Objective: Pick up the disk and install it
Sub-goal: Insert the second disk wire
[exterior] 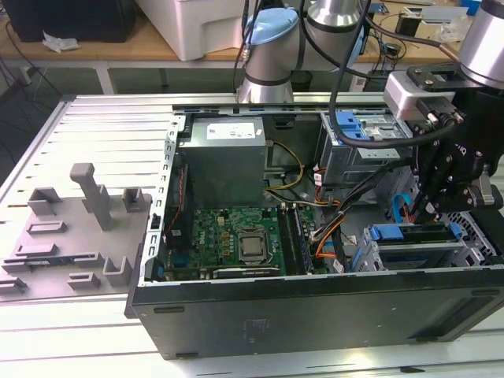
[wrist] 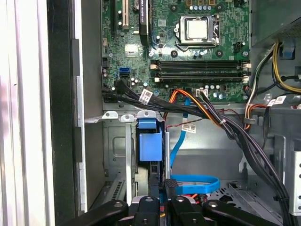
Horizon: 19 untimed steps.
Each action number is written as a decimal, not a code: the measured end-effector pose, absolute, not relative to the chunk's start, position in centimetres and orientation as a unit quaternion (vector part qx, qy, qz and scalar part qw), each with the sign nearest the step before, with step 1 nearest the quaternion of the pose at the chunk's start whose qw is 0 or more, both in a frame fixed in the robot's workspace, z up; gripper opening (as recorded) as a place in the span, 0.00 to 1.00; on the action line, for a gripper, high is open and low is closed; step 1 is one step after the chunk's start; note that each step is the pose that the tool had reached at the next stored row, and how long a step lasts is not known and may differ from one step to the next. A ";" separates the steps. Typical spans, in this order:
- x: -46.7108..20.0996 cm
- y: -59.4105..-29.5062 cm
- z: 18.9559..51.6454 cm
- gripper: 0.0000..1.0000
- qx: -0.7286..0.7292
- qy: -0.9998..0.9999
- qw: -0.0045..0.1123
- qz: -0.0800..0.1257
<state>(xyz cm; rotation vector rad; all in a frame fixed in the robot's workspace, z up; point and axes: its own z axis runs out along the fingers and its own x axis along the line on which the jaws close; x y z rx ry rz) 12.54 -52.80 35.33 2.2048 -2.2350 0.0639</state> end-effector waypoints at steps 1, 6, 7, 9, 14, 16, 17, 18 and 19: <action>12.5 -52.8 35.3 0.16 0.702 -0.712 0.001 0.020; 12.6 -52.8 35.2 0.16 0.702 -0.712 0.001 0.020; 12.6 -52.8 35.2 0.16 0.702 -0.712 0.001 0.020; 12.6 -52.8 35.2 0.16 0.702 -0.712 0.001 0.020; 12.6 -52.8 35.1 0.16 0.702 -0.712 0.001 0.020; 12.6 -52.8 35.0 0.16 0.702 -0.712 0.001 0.020; 12.7 -52.8 35.0 0.16 0.702 -0.712 0.001 0.020; 12.7 -52.8 35.0 0.16 0.702 -0.712 0.001 0.020; 12.7 -52.8 35.0 0.16 0.702 -0.712 0.001 0.020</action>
